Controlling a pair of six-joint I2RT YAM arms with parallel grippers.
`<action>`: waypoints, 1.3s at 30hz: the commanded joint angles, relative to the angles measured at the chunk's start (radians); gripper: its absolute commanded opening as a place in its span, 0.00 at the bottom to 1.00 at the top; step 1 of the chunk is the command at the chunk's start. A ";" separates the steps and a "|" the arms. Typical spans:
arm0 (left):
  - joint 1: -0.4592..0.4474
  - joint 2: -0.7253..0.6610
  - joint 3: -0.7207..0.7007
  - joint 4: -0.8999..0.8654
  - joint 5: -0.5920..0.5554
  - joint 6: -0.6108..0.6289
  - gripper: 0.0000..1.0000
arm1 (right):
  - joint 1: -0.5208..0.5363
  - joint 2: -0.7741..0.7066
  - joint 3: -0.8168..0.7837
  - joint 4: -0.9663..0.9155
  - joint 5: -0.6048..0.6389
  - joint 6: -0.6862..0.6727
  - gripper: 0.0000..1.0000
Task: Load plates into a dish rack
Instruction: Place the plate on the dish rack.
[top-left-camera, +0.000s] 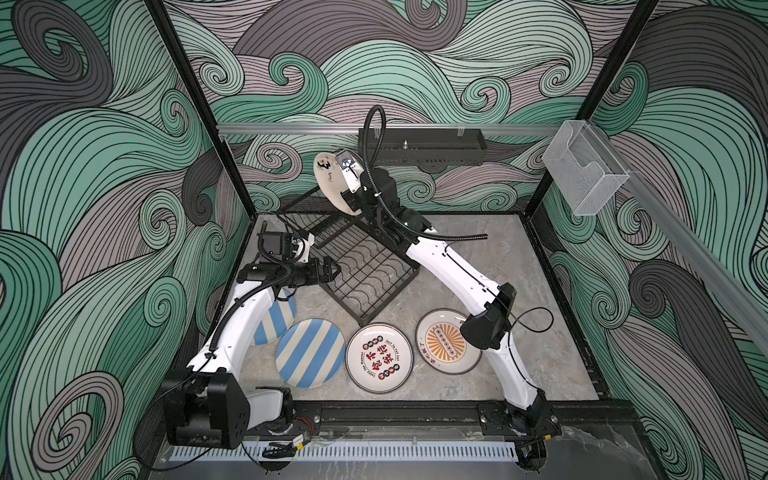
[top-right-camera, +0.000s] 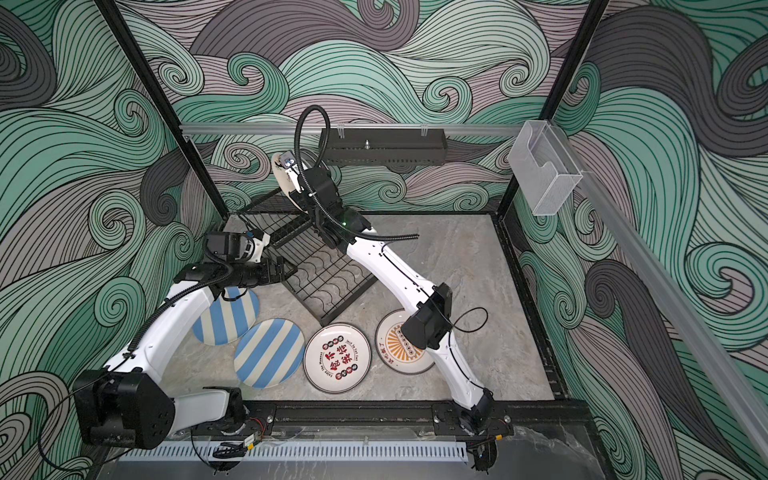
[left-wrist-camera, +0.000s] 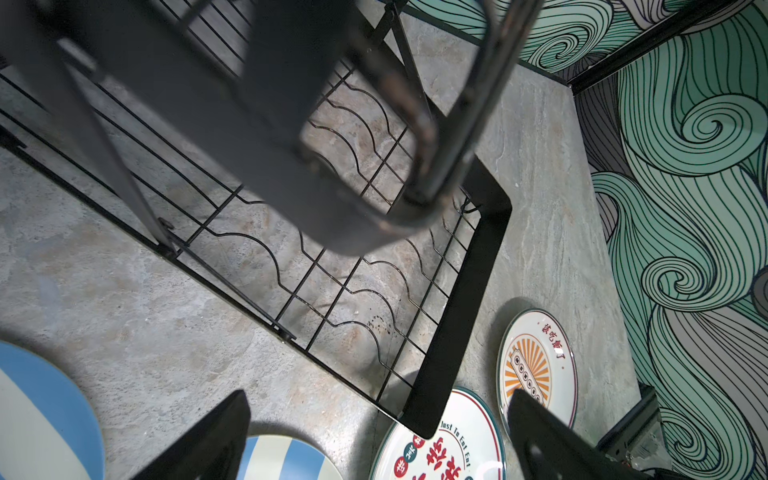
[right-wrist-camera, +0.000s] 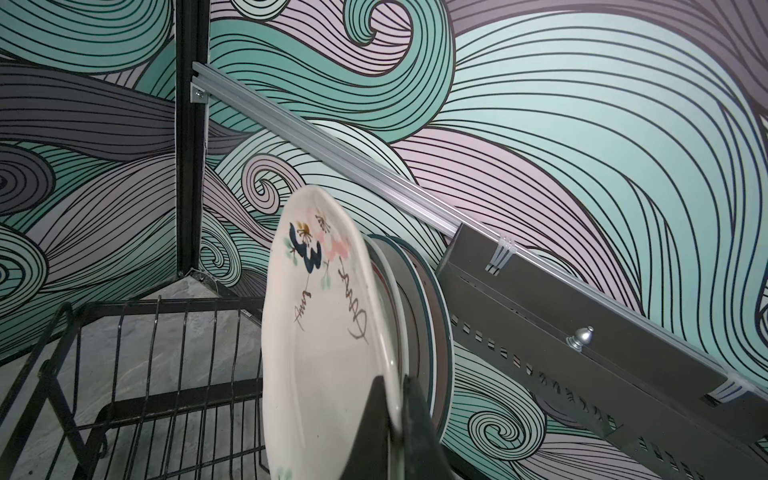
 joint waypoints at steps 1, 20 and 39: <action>0.009 0.002 0.013 -0.011 0.011 0.001 0.99 | -0.004 -0.018 0.083 0.167 0.041 -0.032 0.00; 0.015 -0.001 0.015 -0.008 0.027 0.000 0.99 | 0.011 0.039 0.108 0.228 0.078 -0.163 0.00; 0.019 -0.016 0.018 -0.005 0.048 -0.001 0.99 | 0.013 0.088 0.087 0.324 0.110 -0.259 0.00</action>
